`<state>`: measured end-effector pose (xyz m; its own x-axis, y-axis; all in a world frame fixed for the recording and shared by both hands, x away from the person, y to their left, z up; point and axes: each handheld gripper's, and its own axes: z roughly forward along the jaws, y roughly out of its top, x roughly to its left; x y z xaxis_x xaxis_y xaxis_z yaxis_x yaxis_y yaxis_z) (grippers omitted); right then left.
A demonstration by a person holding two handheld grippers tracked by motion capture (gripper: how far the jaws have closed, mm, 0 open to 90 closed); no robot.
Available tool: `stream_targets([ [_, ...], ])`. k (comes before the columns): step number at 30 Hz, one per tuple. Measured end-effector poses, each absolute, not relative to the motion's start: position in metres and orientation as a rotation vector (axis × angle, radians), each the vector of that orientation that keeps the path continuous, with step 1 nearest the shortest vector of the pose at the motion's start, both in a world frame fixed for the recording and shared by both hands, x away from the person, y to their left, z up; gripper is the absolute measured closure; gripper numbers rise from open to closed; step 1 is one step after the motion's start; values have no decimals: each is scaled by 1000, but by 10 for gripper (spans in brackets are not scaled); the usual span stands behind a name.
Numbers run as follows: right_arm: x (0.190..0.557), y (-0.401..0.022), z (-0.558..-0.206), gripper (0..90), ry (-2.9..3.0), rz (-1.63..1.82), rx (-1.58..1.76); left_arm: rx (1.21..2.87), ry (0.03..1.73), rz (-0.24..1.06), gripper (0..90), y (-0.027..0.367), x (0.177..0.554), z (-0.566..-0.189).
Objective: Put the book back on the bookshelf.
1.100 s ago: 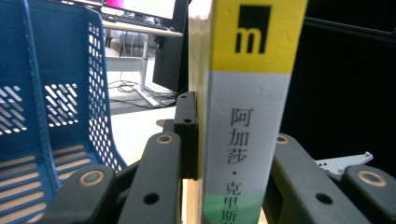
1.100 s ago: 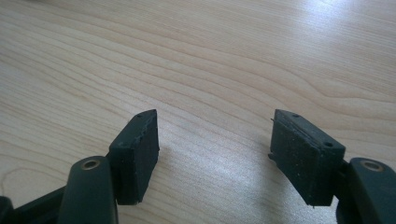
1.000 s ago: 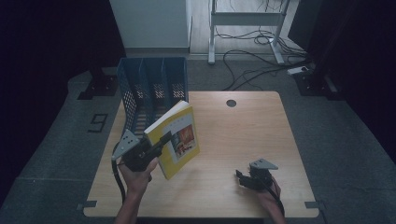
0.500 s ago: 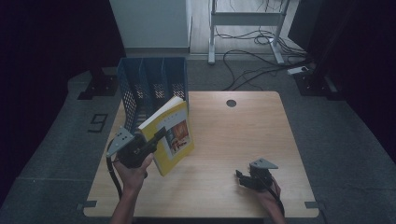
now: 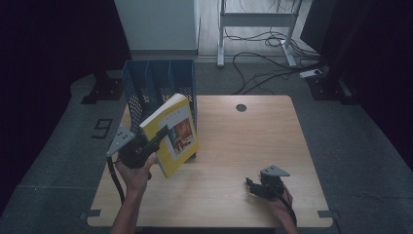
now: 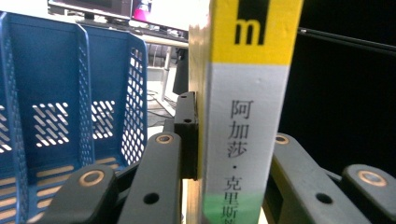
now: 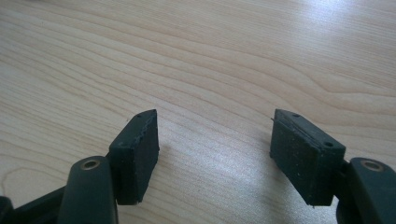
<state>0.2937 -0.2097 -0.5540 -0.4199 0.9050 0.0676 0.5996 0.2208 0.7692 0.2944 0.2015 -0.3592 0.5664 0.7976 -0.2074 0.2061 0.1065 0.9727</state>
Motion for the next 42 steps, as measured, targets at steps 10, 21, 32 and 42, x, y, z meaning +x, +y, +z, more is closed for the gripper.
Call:
stream_targets([
  [10,294,-209,-554,323,2102,1039,1391,1400,965,563,755,207,306,-361],
  [21,293,-208,-554,322,2104,1033,1387,1406,985,595,755,205,316,-364],
  [32,293,-208,-554,324,2102,1026,1385,1389,1002,599,756,205,324,-366],
  [42,293,-207,-554,326,2102,1010,1379,1382,1021,628,755,206,332,-364],
])
